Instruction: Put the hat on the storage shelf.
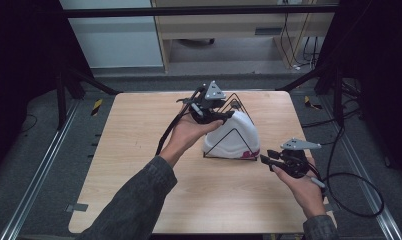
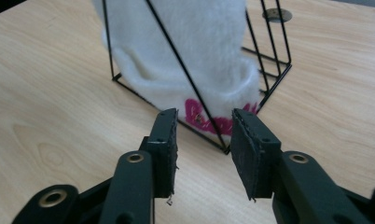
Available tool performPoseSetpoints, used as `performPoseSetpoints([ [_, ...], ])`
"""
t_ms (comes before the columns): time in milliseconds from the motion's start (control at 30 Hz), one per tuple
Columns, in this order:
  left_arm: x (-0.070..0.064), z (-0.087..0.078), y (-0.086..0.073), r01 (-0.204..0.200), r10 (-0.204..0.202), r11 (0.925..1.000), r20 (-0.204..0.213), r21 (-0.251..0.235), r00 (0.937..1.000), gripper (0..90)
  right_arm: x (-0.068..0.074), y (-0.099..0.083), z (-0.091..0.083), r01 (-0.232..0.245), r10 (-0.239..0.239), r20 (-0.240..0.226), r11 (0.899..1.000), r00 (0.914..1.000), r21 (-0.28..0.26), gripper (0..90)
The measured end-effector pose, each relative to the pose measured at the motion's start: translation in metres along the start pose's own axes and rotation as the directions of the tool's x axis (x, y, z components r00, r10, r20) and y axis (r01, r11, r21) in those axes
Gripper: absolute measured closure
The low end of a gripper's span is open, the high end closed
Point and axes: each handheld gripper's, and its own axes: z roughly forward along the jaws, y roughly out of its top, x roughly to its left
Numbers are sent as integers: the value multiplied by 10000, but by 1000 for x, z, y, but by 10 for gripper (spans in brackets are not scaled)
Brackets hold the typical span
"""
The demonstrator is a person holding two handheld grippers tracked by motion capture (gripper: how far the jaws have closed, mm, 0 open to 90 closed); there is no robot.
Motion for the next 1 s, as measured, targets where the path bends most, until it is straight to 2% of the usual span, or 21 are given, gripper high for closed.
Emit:
performPoseSetpoints([
  [33, -2, -2, -1, -8, 8, 10000, -3, 5, 10000, 484, 1, -1, 0, 102, -102, 18, 9999, 9999, -2, 595],
  [67, -5, -4, -3, 64, -64, 10000, 128, 2, 9999, 428, 4, -3, 0, 89, -89, -18, 10000, 10000, 32, 572],
  [133, -6, -5, -3, 38, -38, 10000, 165, 24, 9999, 389, 5, -3, 0, 114, -114, 18, 9999, 9999, 47, 559],
  [300, -15, -10, -4, 16, -15, 10000, 330, -9, 9995, 313, 10, -6, 5, -7, 5, 217, 9999, 9998, 101, 460],
  [533, -20, -17, -5, 139, -141, 9999, 457, 60, 9989, 152, 15, -9, 7, 35, -41, 466, 9999, 9989, 124, 360],
  [733, -27, -25, -6, 324, -328, 9995, 703, 59, 9970, 98, 14, -10, 3, 5, 2, 838, 10000, 9965, -84, 254],
  [800, -31, -31, -10, 157, -170, 9997, 750, 184, 9970, 83, 16, -11, 3, -15, 26, 959, 9999, 9954, -112, 201],
  [900, -34, -37, -18, -23, 4, 9996, 655, 277, 9978, 71, 20, -13, 2, -24, 32, 1005, 10000, 9949, -76, 171],
  [967, -34, -39, -20, 20, -39, 9996, 704, 265, 9975, 59, 21, -14, 2, 41, -27, 1014, 9999, 9948, -133, 163],
  [1000, -35, -42, -27, 47, -65, 9997, 746, 234, 9972, 53, 24, -17, 2, 68, -61, 1015, 10000, 9948, -66, 127],
])
